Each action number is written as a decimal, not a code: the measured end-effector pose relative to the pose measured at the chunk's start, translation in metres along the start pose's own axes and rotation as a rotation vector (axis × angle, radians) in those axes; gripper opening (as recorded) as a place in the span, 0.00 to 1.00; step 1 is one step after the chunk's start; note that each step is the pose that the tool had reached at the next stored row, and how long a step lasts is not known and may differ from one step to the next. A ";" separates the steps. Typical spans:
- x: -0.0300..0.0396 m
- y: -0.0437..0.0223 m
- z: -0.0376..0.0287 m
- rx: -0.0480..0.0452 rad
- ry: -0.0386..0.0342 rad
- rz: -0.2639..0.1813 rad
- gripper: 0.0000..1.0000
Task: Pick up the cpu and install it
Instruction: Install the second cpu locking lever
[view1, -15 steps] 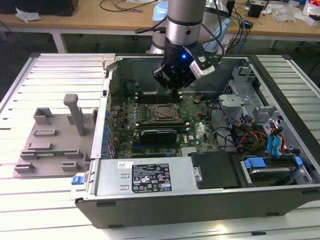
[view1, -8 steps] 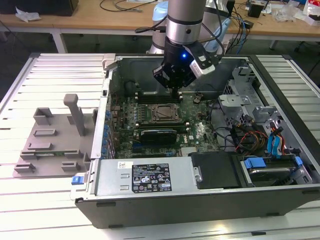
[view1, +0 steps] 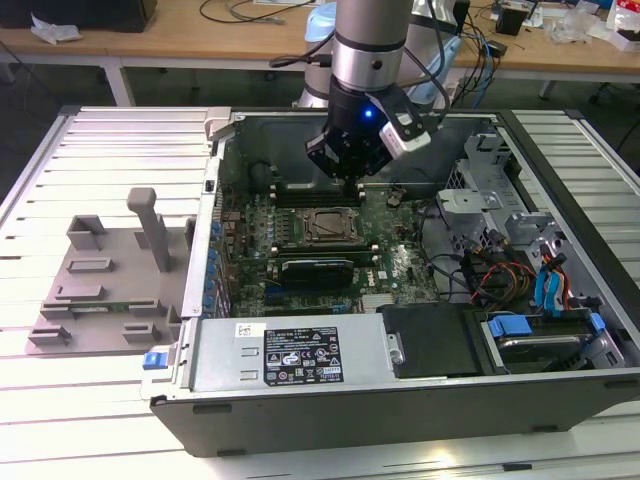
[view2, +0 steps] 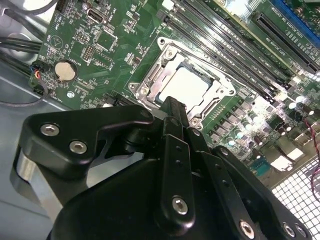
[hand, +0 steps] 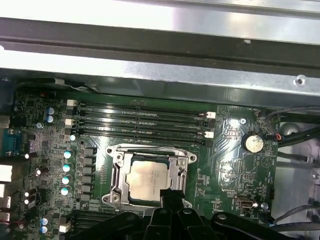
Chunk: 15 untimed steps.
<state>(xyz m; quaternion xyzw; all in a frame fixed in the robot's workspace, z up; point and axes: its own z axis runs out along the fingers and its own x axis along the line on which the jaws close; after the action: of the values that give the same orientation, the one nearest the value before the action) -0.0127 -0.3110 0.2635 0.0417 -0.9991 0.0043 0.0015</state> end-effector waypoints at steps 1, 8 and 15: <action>0.0002 -0.0005 0.0001 -0.0001 0.0000 0.000 0.11; 0.0075 -0.0212 0.0030 -0.0001 -0.0001 0.002 0.11; 0.0130 -0.0484 0.0053 -0.0117 -0.0009 0.002 0.11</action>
<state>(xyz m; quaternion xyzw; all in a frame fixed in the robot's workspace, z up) -0.0216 -0.3604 0.2587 0.0409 -0.9992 -0.0016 0.0012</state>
